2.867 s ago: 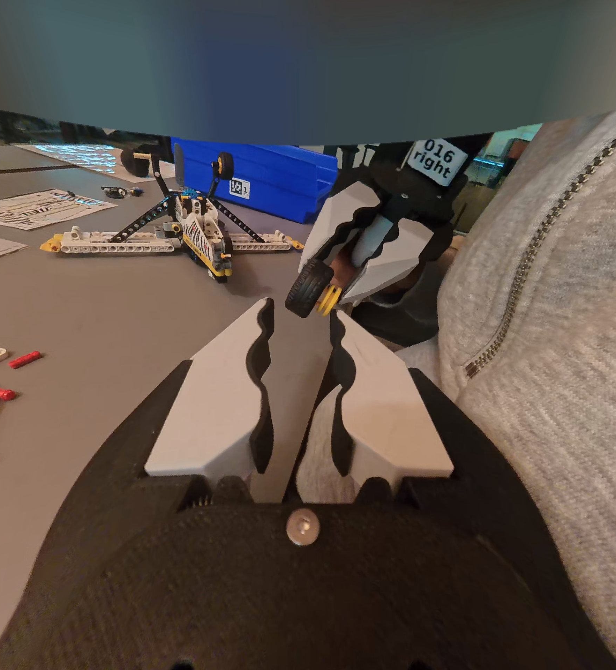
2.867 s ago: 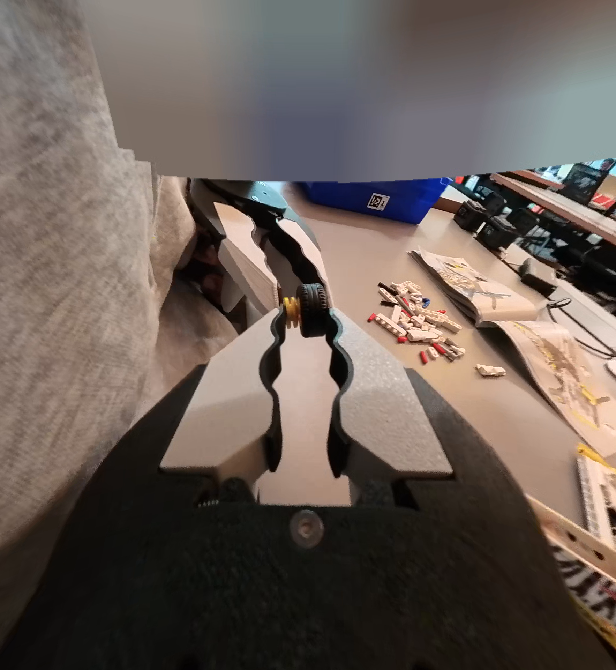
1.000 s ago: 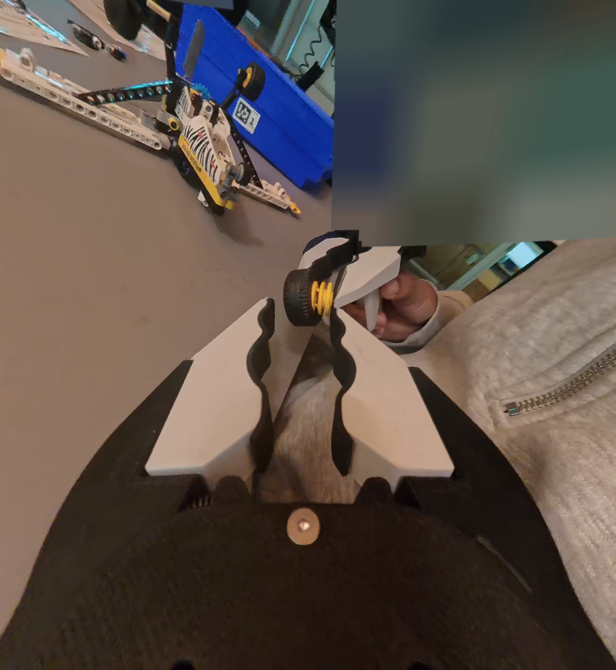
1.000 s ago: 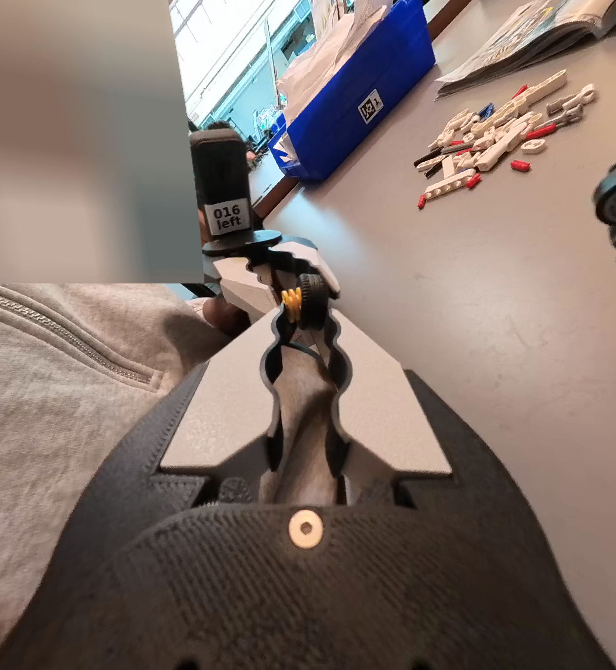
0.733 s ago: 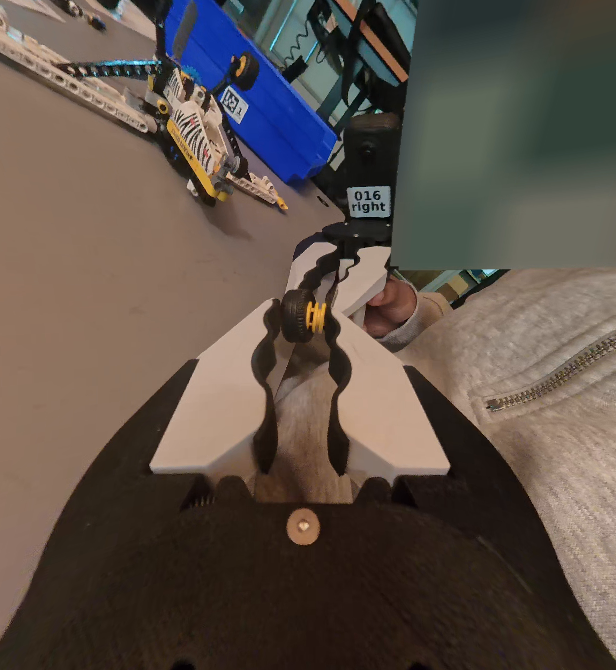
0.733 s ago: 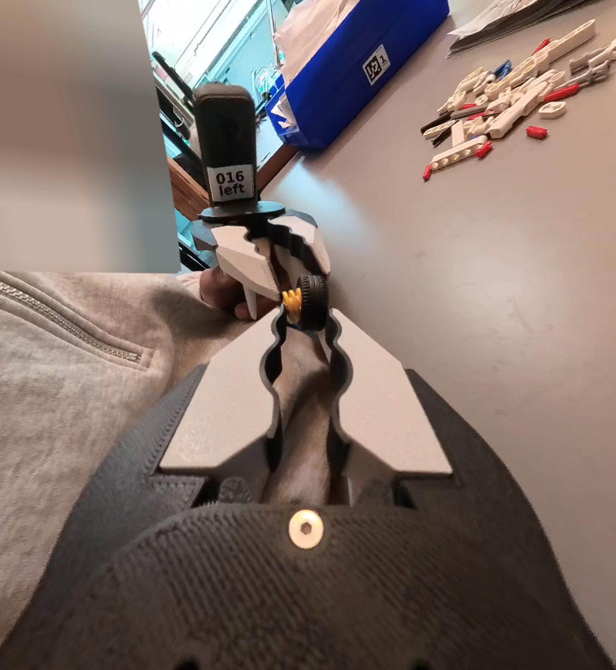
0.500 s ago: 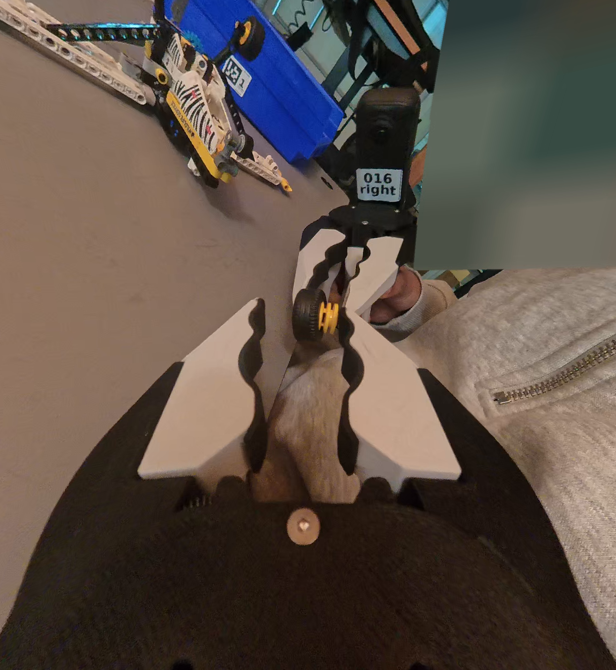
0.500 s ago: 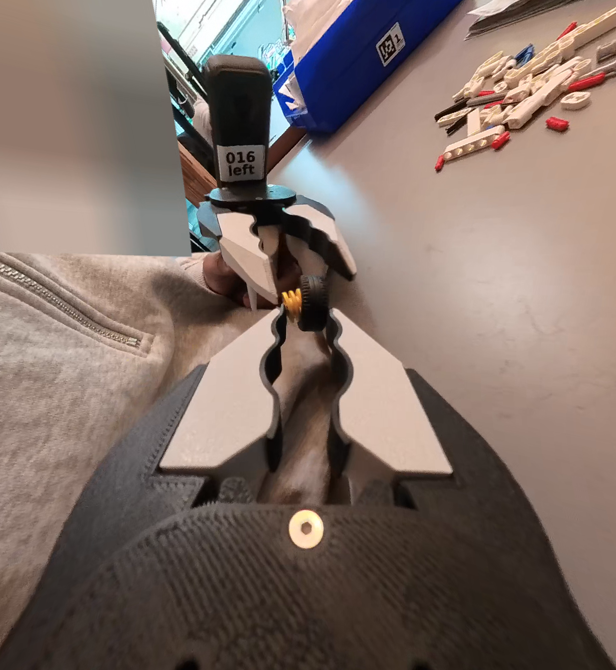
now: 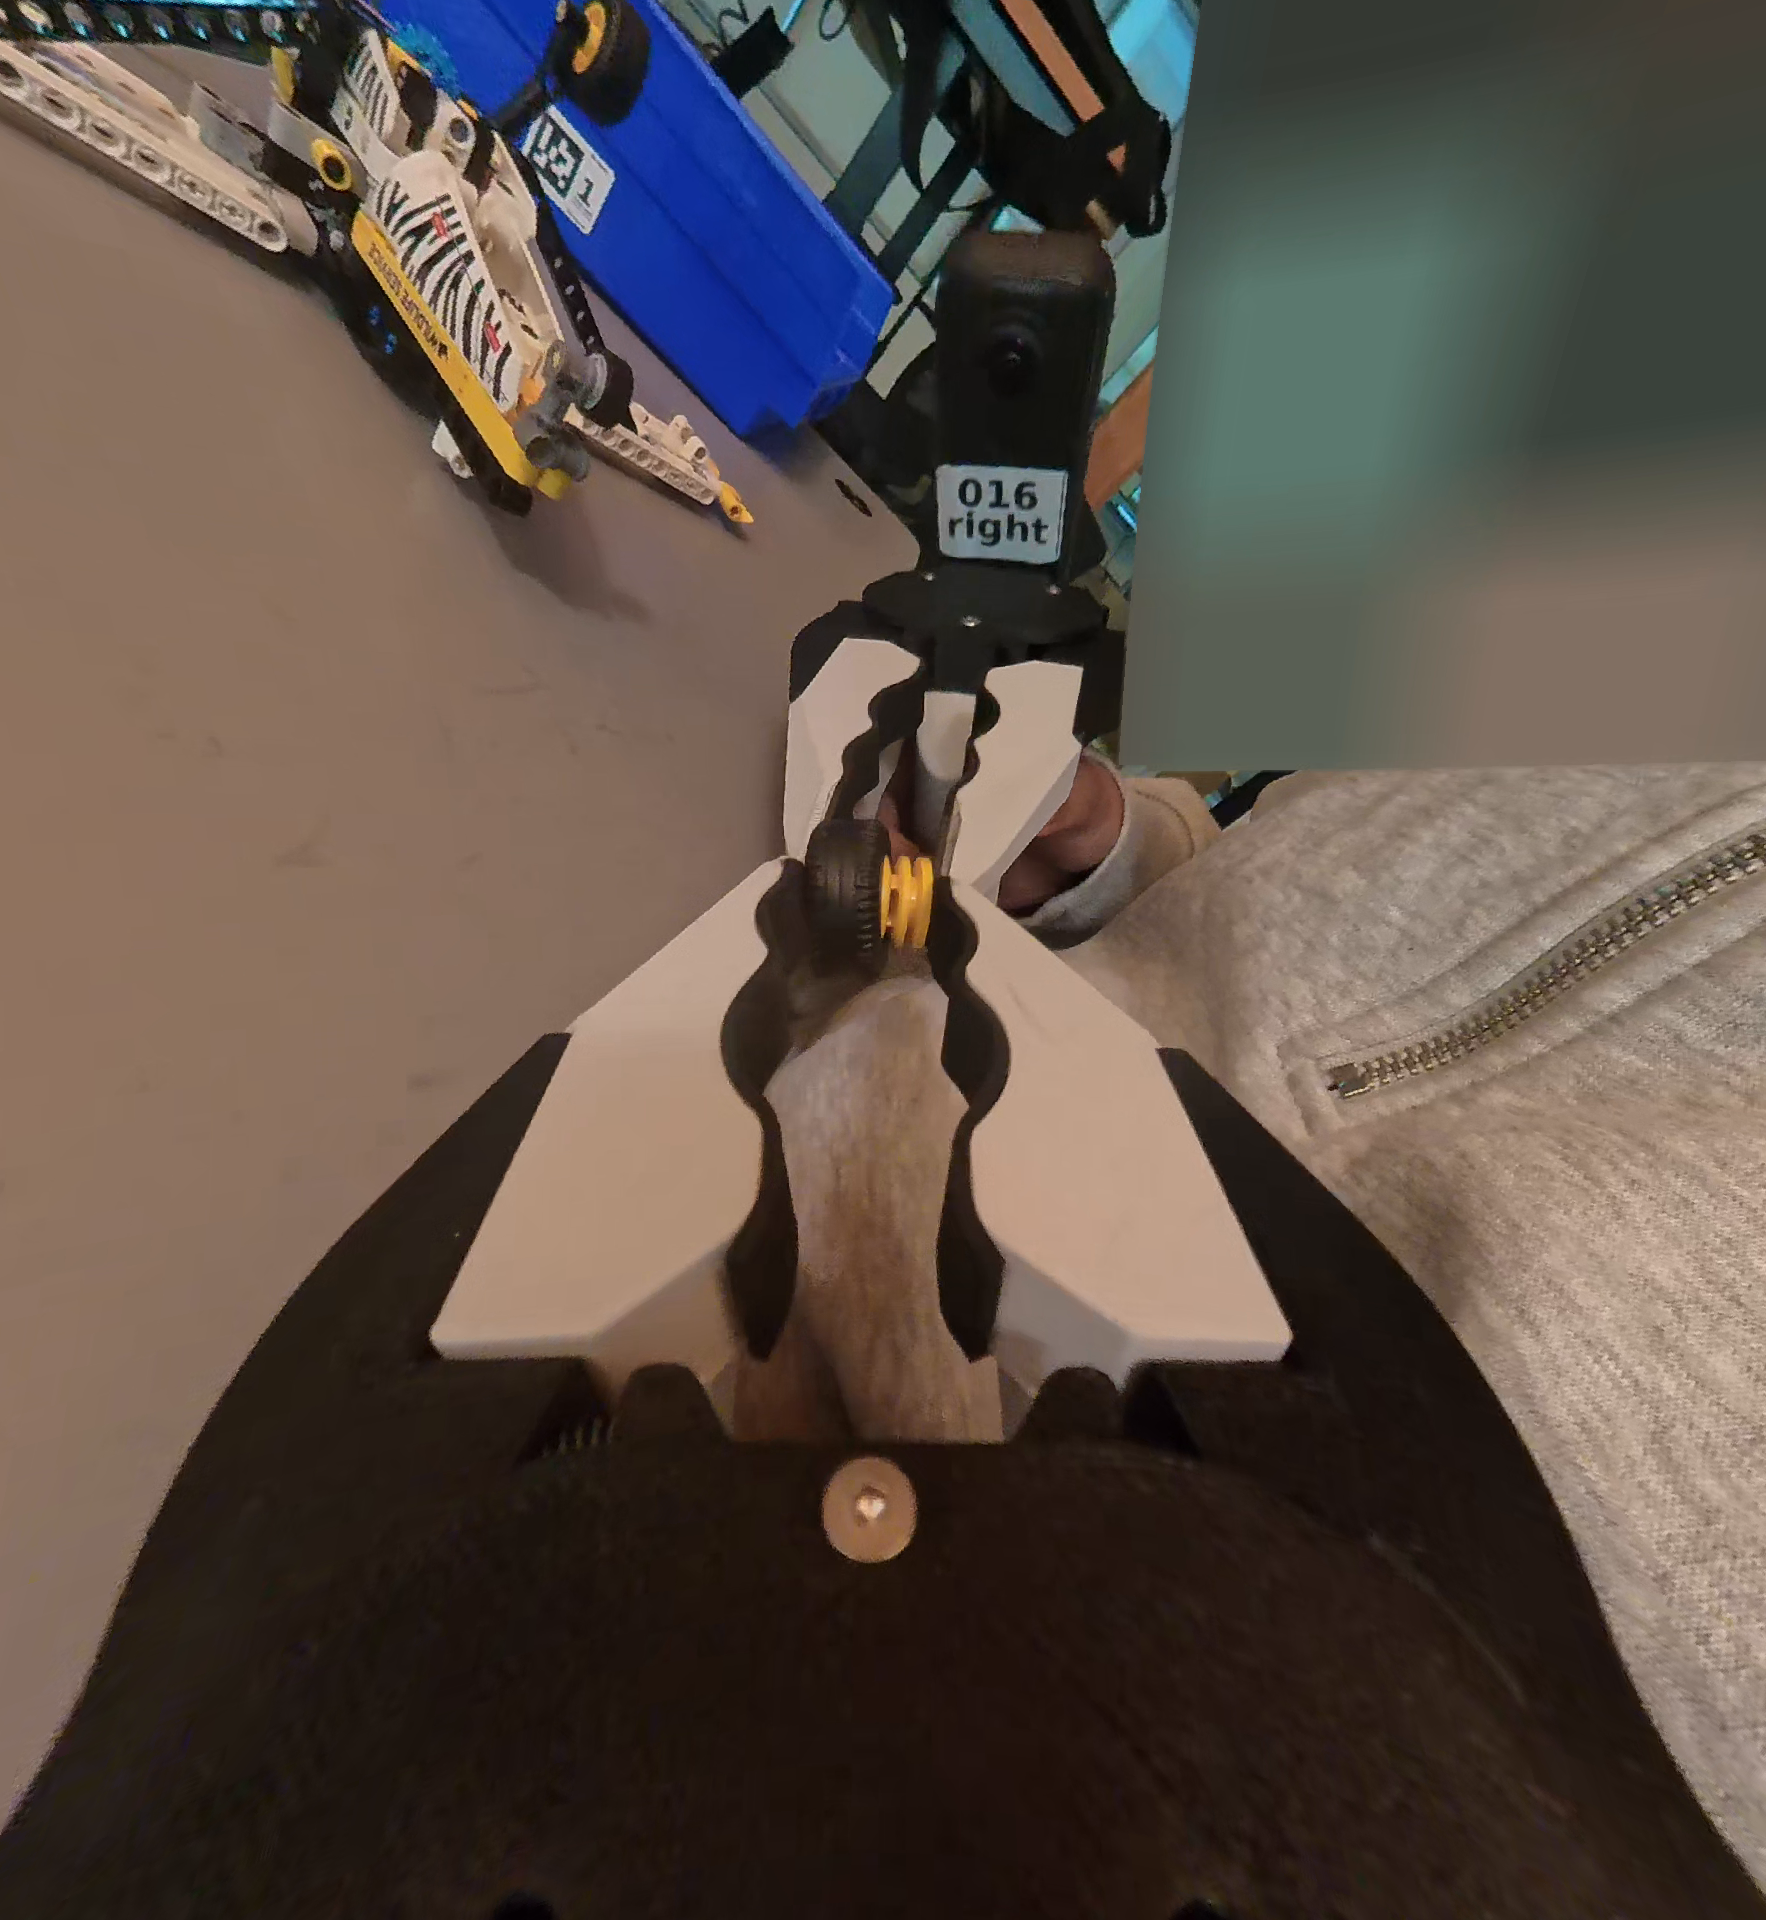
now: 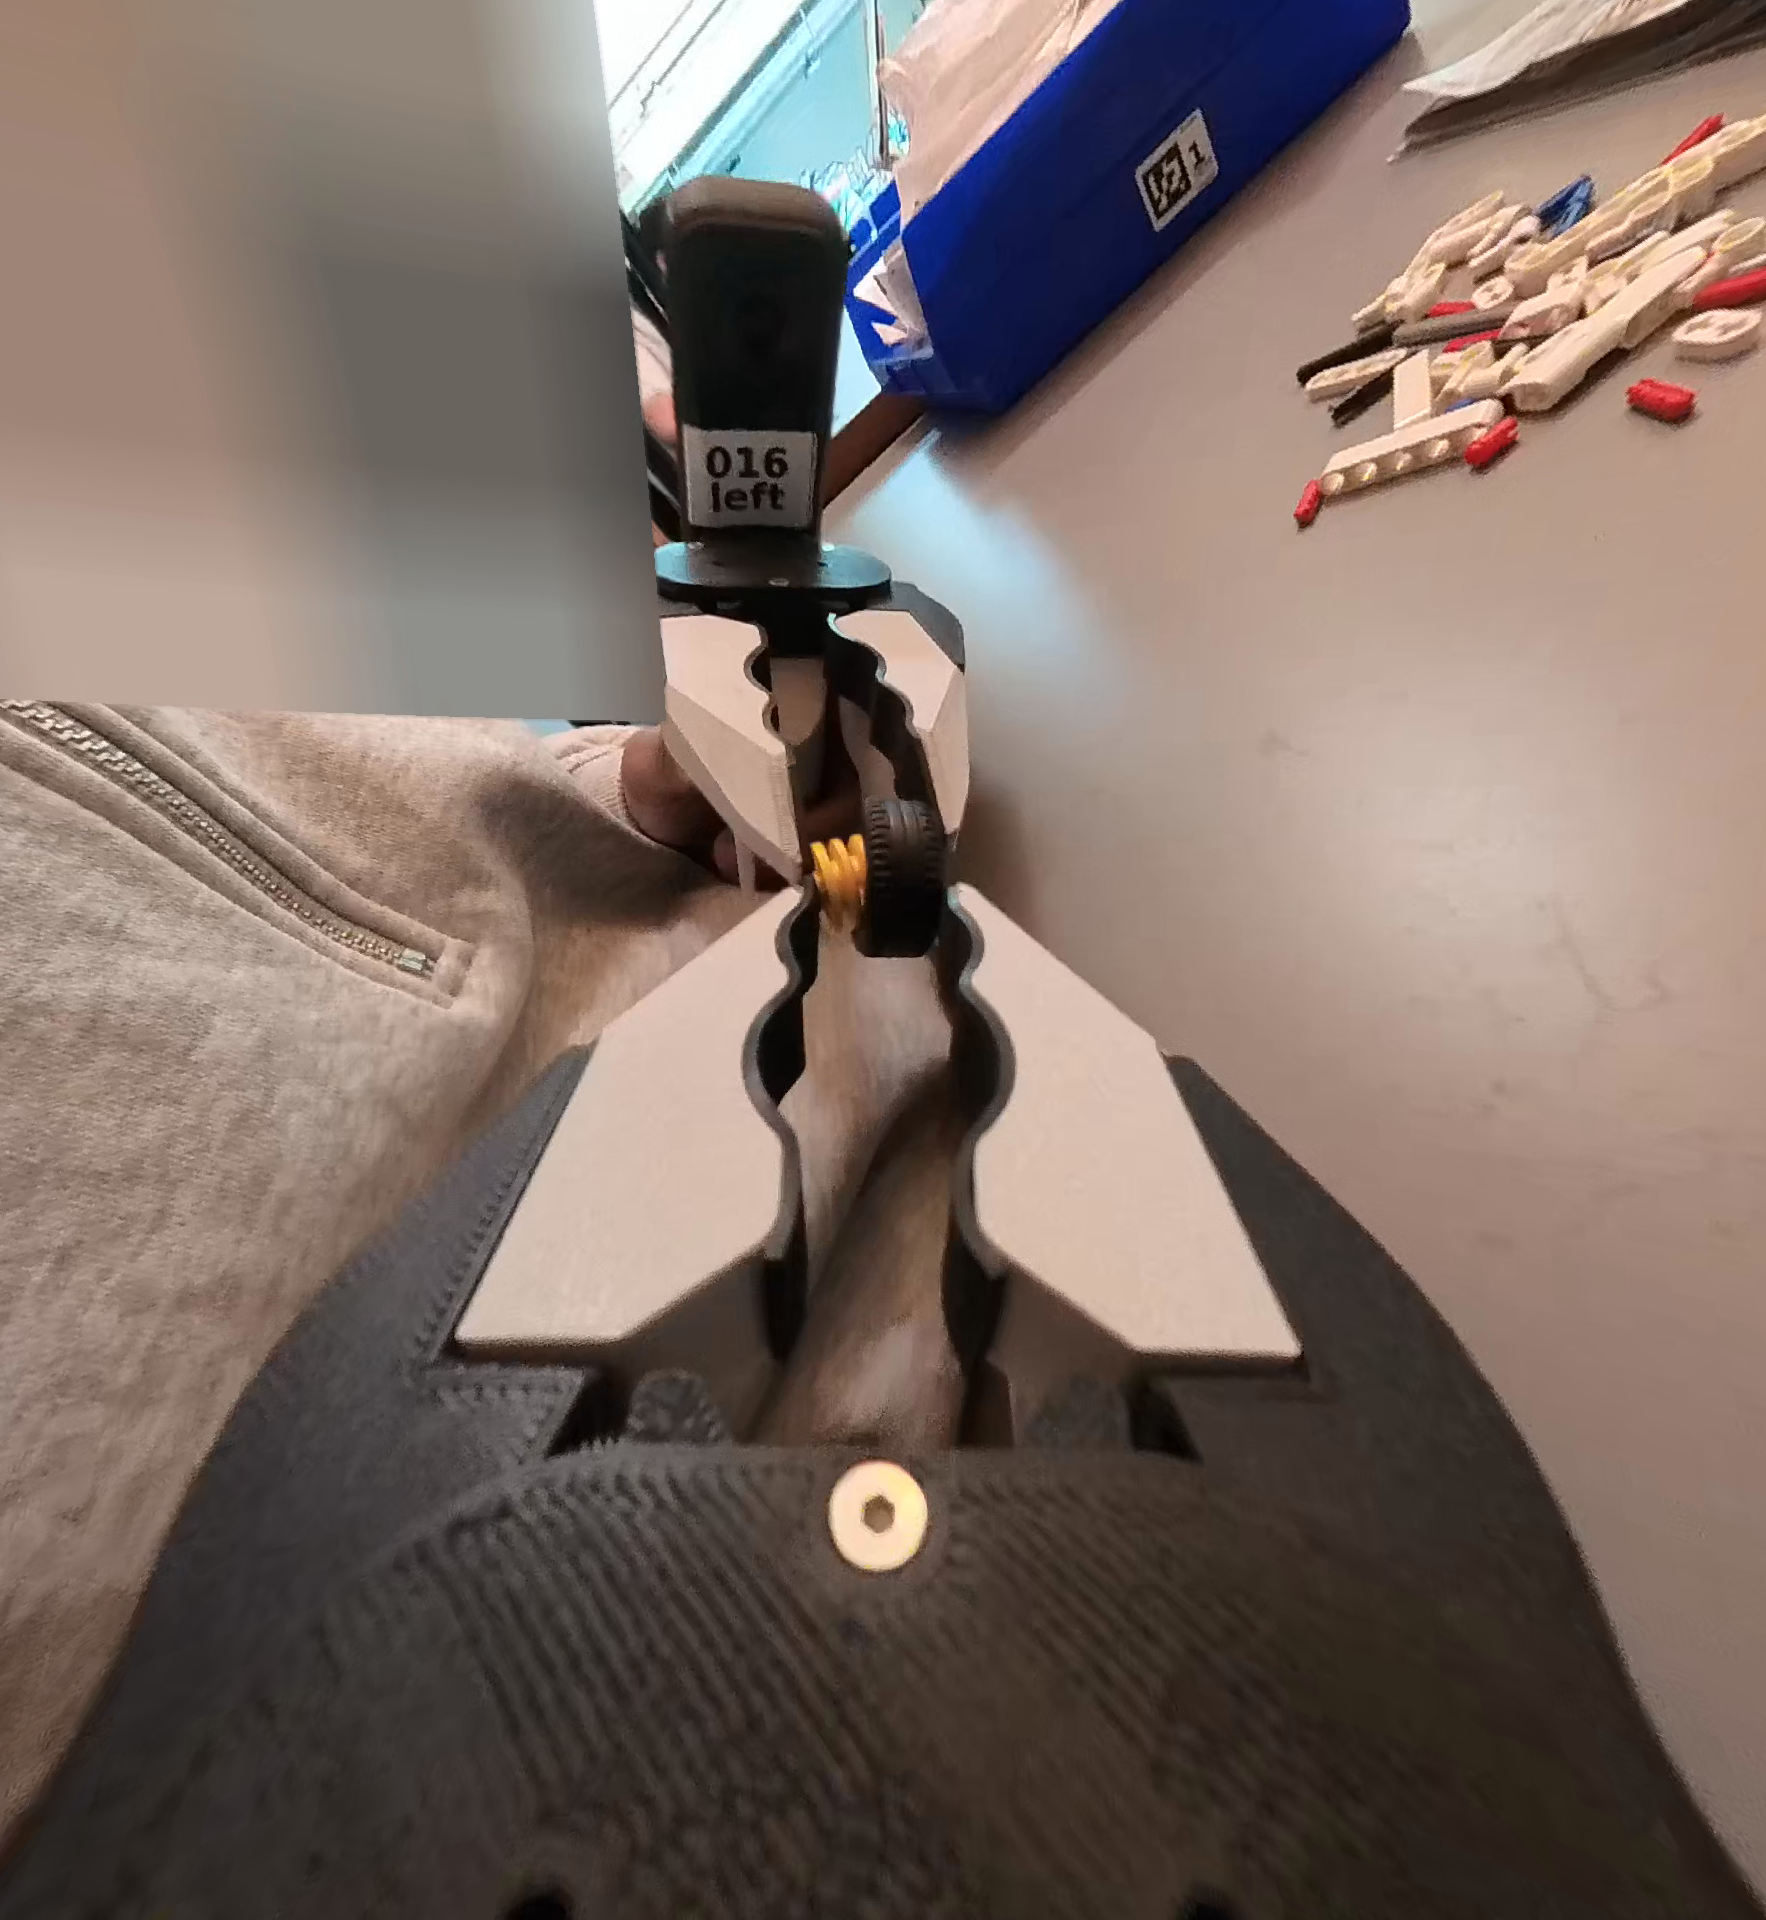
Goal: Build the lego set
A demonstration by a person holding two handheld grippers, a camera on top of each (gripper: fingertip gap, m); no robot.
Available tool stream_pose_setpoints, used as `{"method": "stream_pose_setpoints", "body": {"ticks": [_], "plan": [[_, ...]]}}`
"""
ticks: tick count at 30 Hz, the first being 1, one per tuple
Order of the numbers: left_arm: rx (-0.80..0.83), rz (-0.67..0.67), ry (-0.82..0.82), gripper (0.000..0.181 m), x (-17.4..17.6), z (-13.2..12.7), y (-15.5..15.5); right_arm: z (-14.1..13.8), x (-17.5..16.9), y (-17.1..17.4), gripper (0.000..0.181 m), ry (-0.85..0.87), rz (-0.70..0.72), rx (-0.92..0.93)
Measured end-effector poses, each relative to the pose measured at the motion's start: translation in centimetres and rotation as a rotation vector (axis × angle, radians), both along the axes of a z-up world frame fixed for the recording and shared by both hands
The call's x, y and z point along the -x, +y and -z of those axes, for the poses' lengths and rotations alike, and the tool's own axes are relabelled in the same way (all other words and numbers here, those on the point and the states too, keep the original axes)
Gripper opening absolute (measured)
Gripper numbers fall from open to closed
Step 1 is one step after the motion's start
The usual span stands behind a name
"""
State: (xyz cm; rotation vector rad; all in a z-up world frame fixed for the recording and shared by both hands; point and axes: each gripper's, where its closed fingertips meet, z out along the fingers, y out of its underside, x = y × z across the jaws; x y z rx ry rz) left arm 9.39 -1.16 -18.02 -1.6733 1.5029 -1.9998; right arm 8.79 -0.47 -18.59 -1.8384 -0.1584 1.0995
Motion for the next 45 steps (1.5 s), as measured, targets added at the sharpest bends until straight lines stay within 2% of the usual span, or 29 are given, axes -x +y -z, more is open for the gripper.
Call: {"method": "stream_pose_setpoints", "body": {"ticks": [10,18,34,40,43,45], "plan": [[0.043,-0.051,-0.01,0.022,0.0,-0.2,0.5,-0.3,-0.1,0.4,0.021,0.049,0.047,-0.015],[-0.052,-0.124,0.014,0.021,-0.3,0.4,0.7,0.5,-0.5,0.6,0.02,0.022,0.074,0.051],[-0.086,-0.199,0.099,0.02,-0.6,2.0,1.6,2.1,-1.0,1.3,0.019,-0.039,0.158,0.162],[-0.046,-0.193,0.039,0.021,-0.5,1.2,1.9,1.3,-1.0,1.6,0.022,-0.175,0.165,0.026],[-0.002,-0.175,0.025,0.022,-0.4,0.9,1.9,0.9,-0.9,1.5,0.025,-0.111,0.146,0.017],[0.01,-0.155,0.007,0.022,-0.3,0.6,1.6,0.6,-1.0,1.4,0.035,-0.059,0.135,0.019]]}}
